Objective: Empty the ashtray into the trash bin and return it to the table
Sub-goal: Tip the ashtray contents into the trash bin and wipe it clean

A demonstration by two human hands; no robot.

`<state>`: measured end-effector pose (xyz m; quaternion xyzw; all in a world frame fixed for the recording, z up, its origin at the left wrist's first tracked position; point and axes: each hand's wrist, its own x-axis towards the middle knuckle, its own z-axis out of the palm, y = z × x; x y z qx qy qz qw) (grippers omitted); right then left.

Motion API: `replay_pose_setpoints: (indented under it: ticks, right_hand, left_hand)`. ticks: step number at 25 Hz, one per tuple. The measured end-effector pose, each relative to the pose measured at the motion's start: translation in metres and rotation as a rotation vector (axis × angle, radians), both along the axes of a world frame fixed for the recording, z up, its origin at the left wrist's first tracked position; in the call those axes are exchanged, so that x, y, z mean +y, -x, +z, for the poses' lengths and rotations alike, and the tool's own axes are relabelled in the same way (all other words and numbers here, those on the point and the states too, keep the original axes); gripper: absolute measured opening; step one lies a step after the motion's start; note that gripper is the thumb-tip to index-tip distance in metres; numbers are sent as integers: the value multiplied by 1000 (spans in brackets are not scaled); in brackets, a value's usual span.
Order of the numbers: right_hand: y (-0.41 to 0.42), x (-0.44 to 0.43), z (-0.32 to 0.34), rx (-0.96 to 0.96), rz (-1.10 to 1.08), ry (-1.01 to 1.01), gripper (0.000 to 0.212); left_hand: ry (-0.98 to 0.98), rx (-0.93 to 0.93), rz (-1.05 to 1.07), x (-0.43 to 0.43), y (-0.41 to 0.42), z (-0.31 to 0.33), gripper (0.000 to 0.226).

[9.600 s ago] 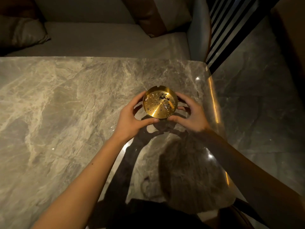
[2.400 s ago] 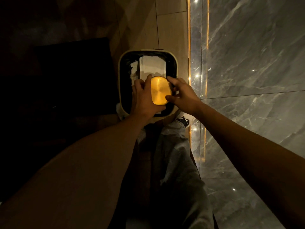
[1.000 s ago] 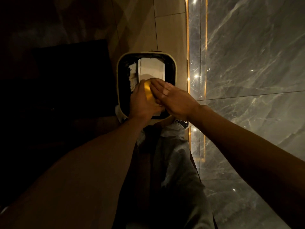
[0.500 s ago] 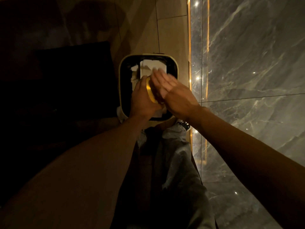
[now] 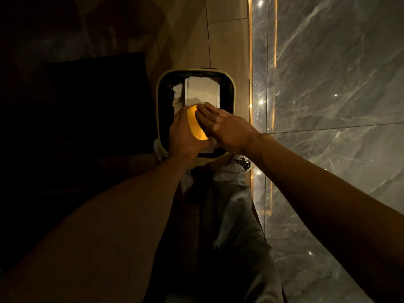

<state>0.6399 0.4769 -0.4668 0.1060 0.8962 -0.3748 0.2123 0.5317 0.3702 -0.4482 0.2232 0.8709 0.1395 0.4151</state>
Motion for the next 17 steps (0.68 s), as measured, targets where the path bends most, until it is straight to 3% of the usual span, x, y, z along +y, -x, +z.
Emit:
replay_pose_setpoints:
  ticks: [5,10,12,17]
  right_hand:
    - [-7,3,13,-110,-494,347,61]
    - [-12,9,14,-64,-917,727,32]
    - [-16,13,10,-31,-995,813,23]
    - [-29,17,18,-10,-1099,869,28]
  left_hand:
    - [69,-39,28,11,-2,6,113]
    - [127,-234,251,25,-8,16,105]
    - [115,-320,383,29,-8,21,95]
    - [30,-503,571,31,6,24,48]
